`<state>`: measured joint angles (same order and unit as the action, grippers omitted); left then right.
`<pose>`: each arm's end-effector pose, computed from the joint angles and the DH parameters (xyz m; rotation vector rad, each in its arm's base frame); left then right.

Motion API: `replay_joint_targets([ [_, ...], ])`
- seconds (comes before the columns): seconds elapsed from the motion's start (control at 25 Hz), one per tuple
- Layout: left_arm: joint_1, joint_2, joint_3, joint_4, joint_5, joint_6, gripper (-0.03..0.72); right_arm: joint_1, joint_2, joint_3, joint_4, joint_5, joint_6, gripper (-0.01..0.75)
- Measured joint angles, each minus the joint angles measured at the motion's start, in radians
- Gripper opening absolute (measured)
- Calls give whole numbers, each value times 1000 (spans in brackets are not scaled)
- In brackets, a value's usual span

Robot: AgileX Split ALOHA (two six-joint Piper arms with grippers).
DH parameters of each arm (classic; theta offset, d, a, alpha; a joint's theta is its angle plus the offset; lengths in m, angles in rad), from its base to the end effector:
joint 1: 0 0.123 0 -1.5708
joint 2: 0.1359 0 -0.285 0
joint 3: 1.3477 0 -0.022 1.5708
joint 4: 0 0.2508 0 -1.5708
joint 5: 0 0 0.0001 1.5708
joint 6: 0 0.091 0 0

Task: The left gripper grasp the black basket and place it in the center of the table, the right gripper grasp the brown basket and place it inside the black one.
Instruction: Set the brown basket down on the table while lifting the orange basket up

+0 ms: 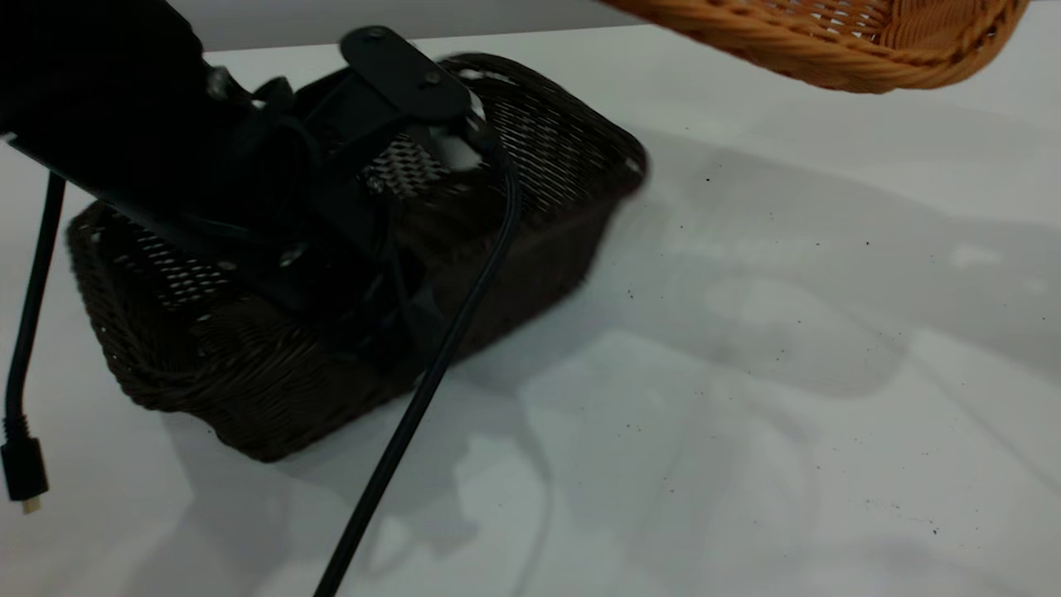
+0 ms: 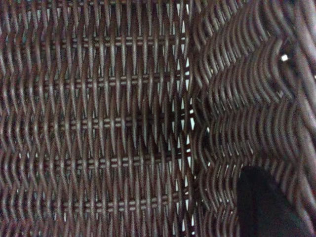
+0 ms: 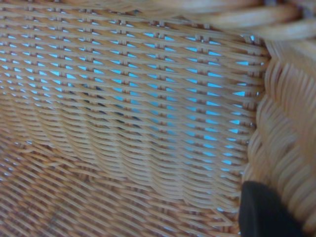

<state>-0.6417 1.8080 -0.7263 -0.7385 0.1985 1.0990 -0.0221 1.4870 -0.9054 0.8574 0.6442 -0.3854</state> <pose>0.2302 -0.1872 0.1080 1.3545 2.3628 -0.2601 0.2939 0.0349 0.2419 0.2884 2.5061 0.7310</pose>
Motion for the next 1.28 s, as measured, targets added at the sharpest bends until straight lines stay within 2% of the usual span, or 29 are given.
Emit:
replay_joint_targets([
  [0.16, 0, -10, 1, 1, 124, 199, 111, 0, 0, -36, -60, 62, 1, 99],
  [0.44, 0, -10, 1, 56, 224, 463, 111, 0, 0, -42, -52, 73, 1, 99],
  [1.08, 0, -10, 2, 11, 232, 469, 113, 0, 0, -42, -53, 90, -3, 99],
  [1.16, 0, -10, 2, 12, 237, 469, 143, 0, 0, -42, -53, 90, -4, 99],
  [1.28, 0, -9, 2, -1, 275, 468, 259, 0, 0, -42, -53, 90, -5, 99],
])
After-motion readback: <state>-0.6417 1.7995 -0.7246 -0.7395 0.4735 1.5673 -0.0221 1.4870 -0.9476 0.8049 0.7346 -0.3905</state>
